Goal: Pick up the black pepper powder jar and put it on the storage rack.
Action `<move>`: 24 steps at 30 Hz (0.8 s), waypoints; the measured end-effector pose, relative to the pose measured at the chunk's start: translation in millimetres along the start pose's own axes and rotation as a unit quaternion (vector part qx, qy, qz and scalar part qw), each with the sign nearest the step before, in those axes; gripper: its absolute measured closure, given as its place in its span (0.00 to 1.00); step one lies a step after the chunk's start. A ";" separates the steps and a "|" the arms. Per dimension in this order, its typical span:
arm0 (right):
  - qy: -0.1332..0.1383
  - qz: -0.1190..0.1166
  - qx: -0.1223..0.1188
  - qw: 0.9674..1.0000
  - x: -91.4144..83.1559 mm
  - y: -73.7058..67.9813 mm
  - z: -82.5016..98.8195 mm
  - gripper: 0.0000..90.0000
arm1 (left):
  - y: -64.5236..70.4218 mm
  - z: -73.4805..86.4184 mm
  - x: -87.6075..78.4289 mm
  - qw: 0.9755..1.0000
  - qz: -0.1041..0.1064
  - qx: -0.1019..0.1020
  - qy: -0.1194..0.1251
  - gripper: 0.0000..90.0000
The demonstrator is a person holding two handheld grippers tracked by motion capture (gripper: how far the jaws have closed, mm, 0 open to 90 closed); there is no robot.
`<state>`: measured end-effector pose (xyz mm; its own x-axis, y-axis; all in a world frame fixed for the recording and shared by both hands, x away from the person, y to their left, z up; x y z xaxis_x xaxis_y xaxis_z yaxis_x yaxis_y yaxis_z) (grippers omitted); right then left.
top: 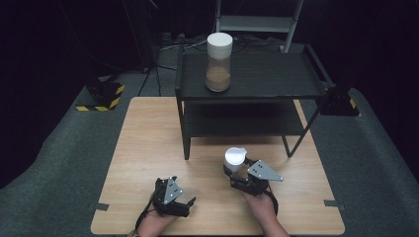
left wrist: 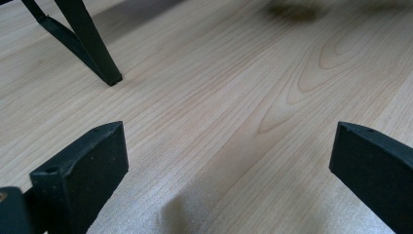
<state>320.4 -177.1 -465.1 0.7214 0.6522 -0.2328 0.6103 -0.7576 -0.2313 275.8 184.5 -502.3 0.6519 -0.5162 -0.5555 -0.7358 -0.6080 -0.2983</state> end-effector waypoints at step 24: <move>0.032 0.029 -0.007 0.999 -58.8 13.5 -20.8 0.33 | 0.5 -0.8 0.3 1.000 0.000 0.003 -0.003 0.01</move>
<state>293.1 -226.2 -434.9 0.7746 0.6050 -0.1842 0.5714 -0.7944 -0.2062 275.8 183.6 -502.1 0.6510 -0.5120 -0.5605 -0.7366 -0.6045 -0.3033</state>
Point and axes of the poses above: each handheld gripper's, and its own axes: x roughly forward along the jaws, z roughly out of its underside, y roughly to its right, the point moved 9 cm from there along x, roughly forward along the jaws, and after that the axes turned 14 degrees about x, right-handed, at the moved point
